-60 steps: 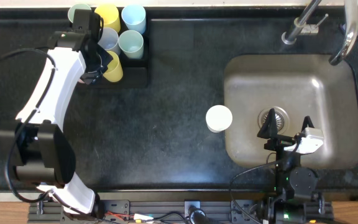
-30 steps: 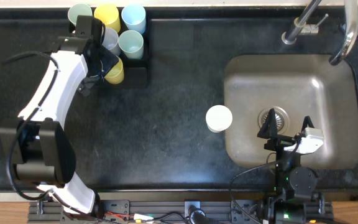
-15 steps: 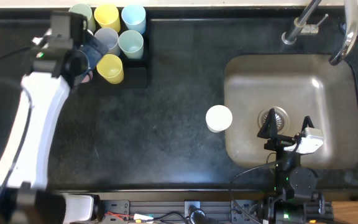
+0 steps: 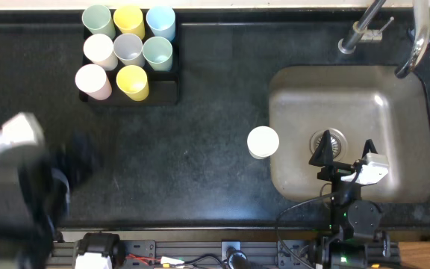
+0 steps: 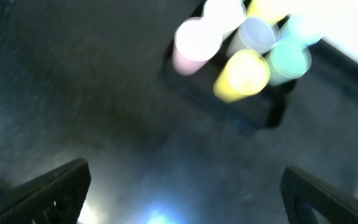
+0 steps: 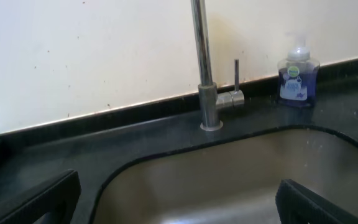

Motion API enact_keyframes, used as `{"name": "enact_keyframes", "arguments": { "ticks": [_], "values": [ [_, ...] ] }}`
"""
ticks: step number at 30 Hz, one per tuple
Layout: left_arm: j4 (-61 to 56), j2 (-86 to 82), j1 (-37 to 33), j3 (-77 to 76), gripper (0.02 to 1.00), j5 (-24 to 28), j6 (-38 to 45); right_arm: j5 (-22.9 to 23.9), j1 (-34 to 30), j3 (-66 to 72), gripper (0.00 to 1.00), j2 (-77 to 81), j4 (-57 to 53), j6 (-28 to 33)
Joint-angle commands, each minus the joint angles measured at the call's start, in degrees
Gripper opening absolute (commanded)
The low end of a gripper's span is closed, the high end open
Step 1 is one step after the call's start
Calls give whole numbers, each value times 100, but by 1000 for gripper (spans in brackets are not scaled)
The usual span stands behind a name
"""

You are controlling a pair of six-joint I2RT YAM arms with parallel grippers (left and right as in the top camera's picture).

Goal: Store Cups

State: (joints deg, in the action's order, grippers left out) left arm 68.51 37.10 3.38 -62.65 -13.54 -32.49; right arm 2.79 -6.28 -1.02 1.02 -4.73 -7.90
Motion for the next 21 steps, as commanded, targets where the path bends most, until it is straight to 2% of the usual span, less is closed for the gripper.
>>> {"name": "enact_keyframes", "arguments": {
  "ticks": [1, 3, 8, 11, 13, 16, 19, 21],
  "values": [
    [-866, -1552, -85, 2098, 1000, -225, 424, -42, 31, 72, 998, -35, 31, -26],
    [-1845, -2304, -85, 3062, 998, -55, 756, -42, 31, 72, 998, -35, 31, -26],
    [-5230, -3322, -85, 4625, 998, 1145, 3056, -42, 31, 72, 998, -35, 31, -26],
    [-6769, -3495, -85, 5160, 1000, 1818, 4046, -42, 31, 72, 998, -35, 31, -26],
    [-7283, -3508, -85, 5449, 1000, 2052, 4304, -42, 31, 72, 996, -35, 31, -26],
    [-7447, -3508, -85, 5871, 998, 2264, 4297, -42, 31, 72, 998, -35, 31, -26],
    [-7364, -3508, -85, 6242, 998, 2428, 4297, -42, 31, 72, 998, -35, 31, -26],
    [-6900, -3515, -85, 6220, 998, 2461, 4295, -42, 31, 72, 998, -35, 31, -26]
  ]
}}
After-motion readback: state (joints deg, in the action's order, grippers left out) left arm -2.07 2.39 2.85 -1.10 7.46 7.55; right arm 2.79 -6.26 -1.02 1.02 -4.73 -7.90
